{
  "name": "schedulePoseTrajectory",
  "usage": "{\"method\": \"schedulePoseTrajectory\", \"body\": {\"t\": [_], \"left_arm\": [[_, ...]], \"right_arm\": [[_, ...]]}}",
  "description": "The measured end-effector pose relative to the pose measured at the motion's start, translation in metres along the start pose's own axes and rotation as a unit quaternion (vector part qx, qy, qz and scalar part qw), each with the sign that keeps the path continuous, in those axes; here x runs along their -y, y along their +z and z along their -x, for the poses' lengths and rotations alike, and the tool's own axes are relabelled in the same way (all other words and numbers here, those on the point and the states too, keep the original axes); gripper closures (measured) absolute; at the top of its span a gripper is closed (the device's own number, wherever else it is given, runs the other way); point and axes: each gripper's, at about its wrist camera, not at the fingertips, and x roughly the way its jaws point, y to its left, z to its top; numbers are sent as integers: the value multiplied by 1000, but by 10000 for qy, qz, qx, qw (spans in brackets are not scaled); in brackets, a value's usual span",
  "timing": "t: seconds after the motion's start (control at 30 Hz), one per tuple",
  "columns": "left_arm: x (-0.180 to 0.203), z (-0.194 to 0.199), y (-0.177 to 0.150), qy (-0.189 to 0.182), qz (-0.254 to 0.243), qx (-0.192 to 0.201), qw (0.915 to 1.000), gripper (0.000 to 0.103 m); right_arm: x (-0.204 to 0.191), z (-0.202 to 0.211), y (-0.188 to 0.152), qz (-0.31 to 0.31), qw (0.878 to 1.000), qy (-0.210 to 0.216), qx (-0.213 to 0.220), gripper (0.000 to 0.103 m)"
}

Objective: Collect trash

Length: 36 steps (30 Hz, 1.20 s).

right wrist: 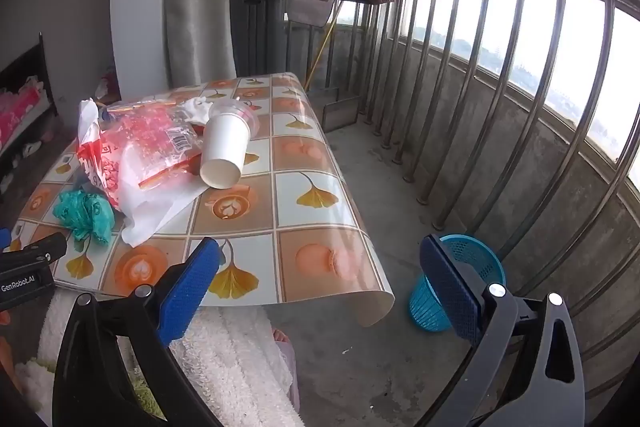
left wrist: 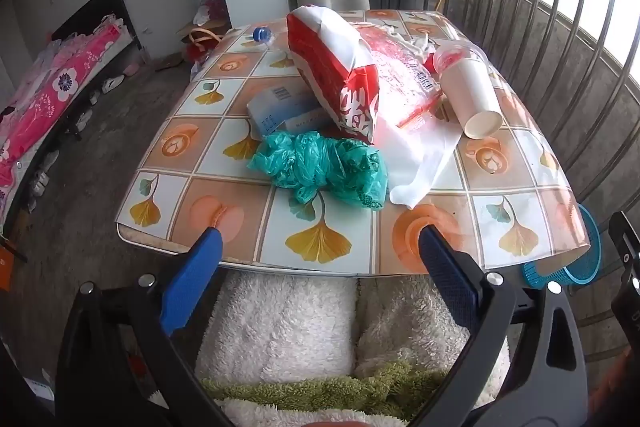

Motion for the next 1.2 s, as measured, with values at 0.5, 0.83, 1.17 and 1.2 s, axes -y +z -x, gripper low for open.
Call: {"method": "schedulePoseTrajectory", "body": {"t": [0.5, 0.83, 1.17, 1.2], "left_arm": [[-2, -1, 0, 31, -19, -23, 10000, 9], [-1, 0, 0, 24, -16, -42, 10000, 9], [-2, -3, -1, 7, -13, -52, 10000, 9], [-2, -3, -1, 6, -15, -58, 10000, 9]], "right_arm": [[-2, 1, -1, 10, 10000, -2, 10, 6], [-6, 0, -2, 95, 10000, 13, -8, 6], [-5, -1, -2, 116, 9999, 16, -43, 6], [-5, -1, -2, 121, 9999, 15, -44, 6]]}}
